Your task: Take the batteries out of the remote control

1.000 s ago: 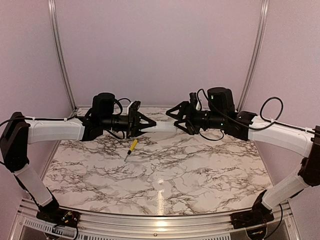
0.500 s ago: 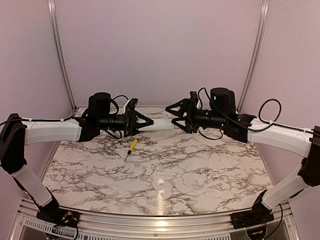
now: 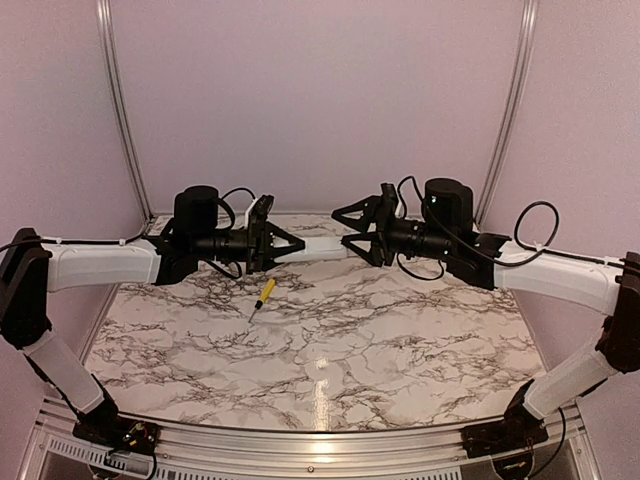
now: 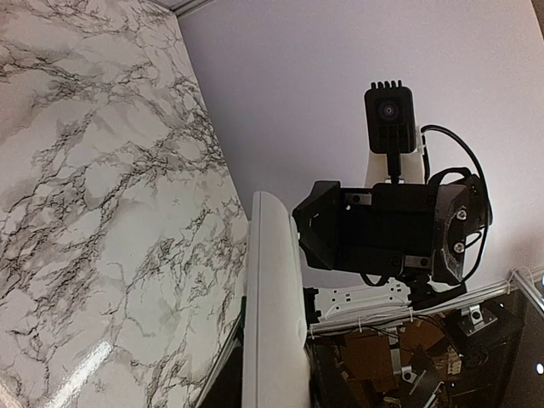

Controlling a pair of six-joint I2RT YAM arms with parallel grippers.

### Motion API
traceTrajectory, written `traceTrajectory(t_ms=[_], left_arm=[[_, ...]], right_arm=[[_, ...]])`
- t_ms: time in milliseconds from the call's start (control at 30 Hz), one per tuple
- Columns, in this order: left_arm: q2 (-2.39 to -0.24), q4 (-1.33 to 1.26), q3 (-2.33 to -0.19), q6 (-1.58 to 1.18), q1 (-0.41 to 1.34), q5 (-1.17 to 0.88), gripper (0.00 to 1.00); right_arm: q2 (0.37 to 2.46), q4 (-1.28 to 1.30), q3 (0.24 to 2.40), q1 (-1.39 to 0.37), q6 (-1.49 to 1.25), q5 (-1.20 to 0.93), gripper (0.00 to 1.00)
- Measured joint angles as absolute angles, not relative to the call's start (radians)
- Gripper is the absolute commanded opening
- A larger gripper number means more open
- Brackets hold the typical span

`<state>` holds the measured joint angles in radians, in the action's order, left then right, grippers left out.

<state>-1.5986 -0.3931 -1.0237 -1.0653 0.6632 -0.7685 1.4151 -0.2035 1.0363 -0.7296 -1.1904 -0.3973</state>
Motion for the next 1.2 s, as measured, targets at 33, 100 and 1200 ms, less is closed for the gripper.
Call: traceTrajectory(t_ms=[33, 100, 1200], left_arm=[[-1.598, -0.393, -1.023, -1.063, 0.663, -0.768, 0.00], [-1.596, -0.393, -1.018, -1.058, 0.663, -0.768, 0.00], [-1.568, -0.398, -0.940, -1.018, 0.663, -0.757, 0.00]], right_arm=[[1.415, -0.208, 1.033, -0.730, -1.193, -0.400, 0.73], [1.415, -0.215, 1.028, -0.730, -1.199, -0.403, 0.73], [1.413, -0.248, 1.003, -0.753, -1.205, -0.414, 0.74]])
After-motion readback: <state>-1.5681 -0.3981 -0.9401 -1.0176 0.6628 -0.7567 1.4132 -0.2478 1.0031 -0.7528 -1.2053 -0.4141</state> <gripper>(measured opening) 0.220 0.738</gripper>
